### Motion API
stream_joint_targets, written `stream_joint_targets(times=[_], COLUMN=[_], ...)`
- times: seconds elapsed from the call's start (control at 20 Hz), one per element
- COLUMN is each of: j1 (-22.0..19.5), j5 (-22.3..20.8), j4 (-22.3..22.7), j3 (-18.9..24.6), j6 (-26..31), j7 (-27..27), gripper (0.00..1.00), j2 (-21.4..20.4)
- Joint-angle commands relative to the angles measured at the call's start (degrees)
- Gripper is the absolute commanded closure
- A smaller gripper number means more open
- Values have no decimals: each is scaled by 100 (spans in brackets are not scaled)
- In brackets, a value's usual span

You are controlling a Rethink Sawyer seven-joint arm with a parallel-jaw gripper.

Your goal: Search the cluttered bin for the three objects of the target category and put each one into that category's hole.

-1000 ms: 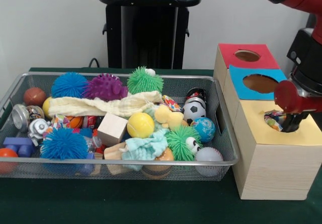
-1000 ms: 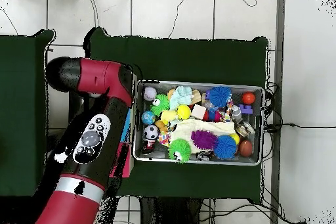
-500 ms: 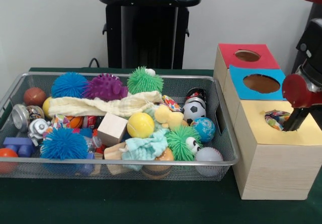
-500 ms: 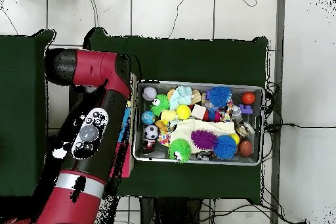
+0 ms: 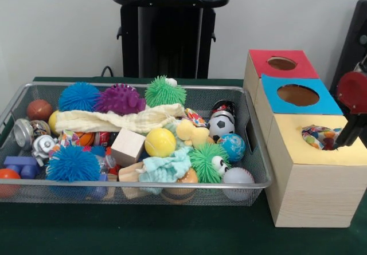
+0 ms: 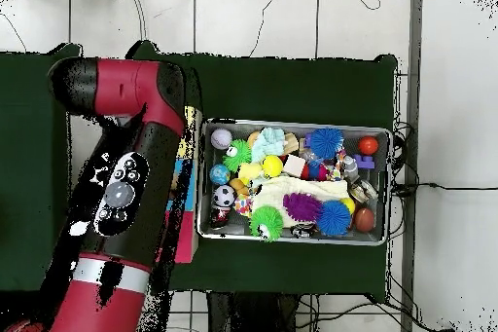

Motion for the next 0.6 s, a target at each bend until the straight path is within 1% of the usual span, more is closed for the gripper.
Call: stream_joint_targets(times=[0.05, 0.25, 0.4, 0.6], j1=[-201, -201, -187, -162], j5=[-350, -474, -575, -676], j4=[-41, -62, 44, 263], j3=[9, -131, -207, -168], j6=[563, 803, 987, 952], j7=[1587, 1563, 1580, 1535], gripper=[100, 100, 100, 100], j2=[-45, -37, -76, -151])
